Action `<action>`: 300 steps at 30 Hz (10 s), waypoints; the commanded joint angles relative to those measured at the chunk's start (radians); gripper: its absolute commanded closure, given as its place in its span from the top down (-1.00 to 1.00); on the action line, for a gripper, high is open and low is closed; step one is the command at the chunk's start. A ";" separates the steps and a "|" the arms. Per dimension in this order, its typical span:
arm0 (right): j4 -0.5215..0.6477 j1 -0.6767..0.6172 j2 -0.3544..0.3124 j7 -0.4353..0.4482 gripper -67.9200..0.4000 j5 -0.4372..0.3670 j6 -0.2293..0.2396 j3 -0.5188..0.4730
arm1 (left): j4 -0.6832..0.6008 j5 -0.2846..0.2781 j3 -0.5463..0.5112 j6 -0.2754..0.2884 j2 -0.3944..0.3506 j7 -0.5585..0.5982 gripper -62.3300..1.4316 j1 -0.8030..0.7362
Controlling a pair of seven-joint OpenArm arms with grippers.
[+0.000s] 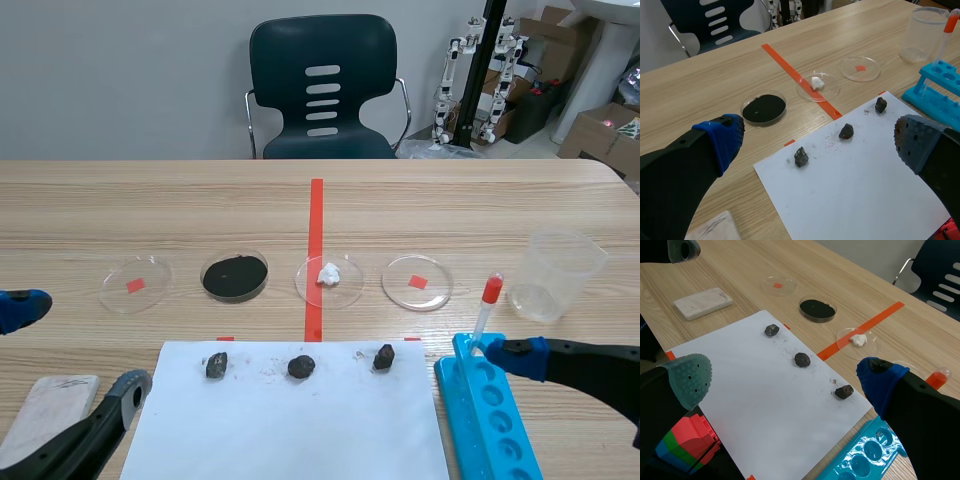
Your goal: Pick up the middle mineral with the left hand
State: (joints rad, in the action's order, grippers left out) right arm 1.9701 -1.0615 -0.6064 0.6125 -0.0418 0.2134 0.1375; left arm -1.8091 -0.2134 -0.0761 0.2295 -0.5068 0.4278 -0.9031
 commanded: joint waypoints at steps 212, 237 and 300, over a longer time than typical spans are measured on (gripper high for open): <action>0.023 0.000 0.002 0.015 0.79 -0.011 -0.004 -0.009 | 0.588 0.156 0.725 -0.629 0.528 -1.289 -0.64 1.025; 0.023 0.000 0.003 0.015 0.79 -0.011 -0.004 -0.009 | 0.006 0.147 0.483 -0.430 0.242 -0.574 -0.64 0.562; 0.023 0.000 0.003 0.015 0.79 -0.011 -0.004 -0.009 | -0.154 0.207 0.130 -0.155 0.008 -0.420 -0.64 0.122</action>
State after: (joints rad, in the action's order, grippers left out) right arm 1.9701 -1.0615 -0.6067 0.6125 -0.0418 0.2134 0.1375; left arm -1.9461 0.0002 0.0582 0.0799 -0.5041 -0.0097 -0.7837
